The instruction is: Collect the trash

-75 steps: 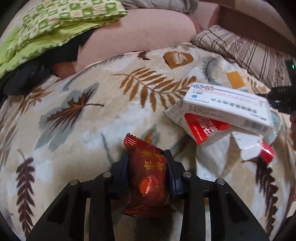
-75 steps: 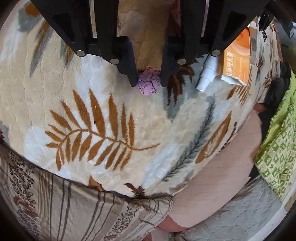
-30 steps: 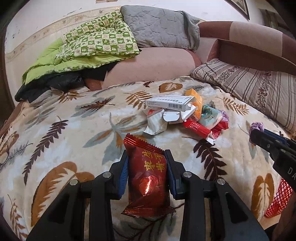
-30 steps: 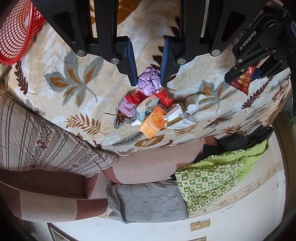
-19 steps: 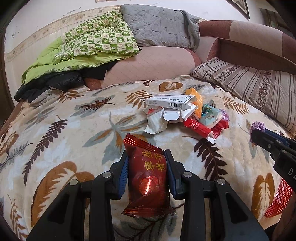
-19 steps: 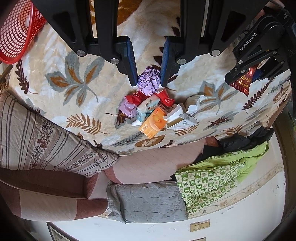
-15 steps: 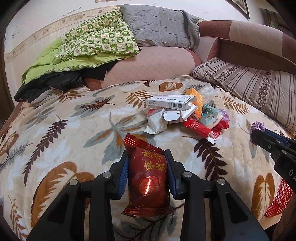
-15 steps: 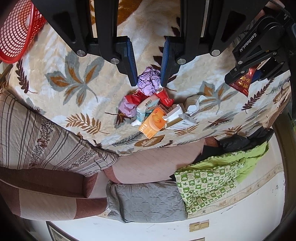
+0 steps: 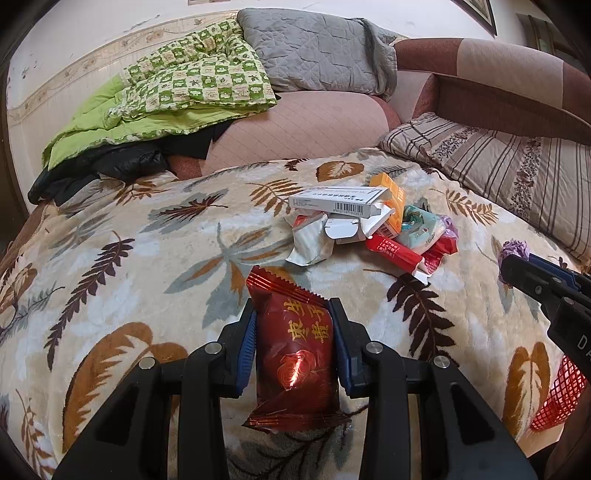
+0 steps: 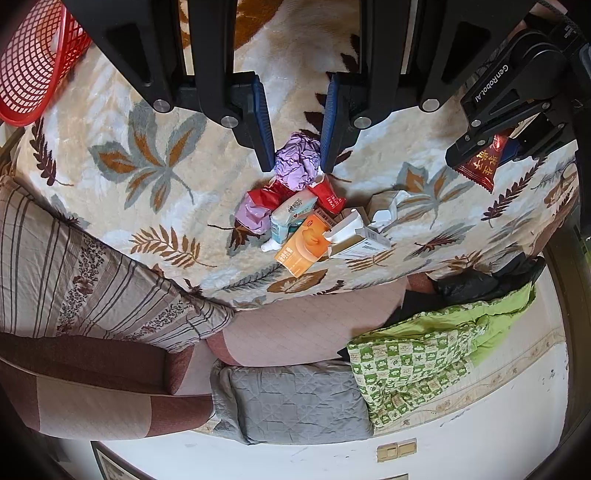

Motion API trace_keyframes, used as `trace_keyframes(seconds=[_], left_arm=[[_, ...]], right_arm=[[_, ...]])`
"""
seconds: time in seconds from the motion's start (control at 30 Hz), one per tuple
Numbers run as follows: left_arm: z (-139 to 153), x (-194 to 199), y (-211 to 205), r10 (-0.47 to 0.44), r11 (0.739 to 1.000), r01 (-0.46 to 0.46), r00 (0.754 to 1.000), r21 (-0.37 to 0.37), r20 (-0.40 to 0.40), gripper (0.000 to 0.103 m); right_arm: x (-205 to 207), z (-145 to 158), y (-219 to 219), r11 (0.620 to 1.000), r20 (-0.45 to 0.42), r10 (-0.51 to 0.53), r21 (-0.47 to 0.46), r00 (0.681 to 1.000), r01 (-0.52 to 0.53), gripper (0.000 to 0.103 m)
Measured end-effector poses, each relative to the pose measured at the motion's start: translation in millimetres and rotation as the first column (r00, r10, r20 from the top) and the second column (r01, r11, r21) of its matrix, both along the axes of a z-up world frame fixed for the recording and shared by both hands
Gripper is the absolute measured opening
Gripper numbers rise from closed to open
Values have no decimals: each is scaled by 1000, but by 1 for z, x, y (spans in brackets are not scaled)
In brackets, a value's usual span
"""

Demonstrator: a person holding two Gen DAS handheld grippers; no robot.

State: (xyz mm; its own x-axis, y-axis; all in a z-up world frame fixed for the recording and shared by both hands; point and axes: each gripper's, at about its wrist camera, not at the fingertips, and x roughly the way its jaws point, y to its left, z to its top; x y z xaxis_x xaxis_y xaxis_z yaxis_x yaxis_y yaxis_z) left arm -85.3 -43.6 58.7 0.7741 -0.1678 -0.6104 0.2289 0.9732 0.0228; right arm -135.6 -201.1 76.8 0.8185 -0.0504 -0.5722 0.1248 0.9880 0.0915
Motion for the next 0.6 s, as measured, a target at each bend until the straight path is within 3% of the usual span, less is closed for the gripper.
trace_keyframes(seconds=[0.6], left_arm=[[-2, 1, -1, -5, 1000, 5, 1000, -1, -8, 35]], right_arm=[[1, -1, -1, 1000, -7, -8, 8, 1000, 8, 27]])
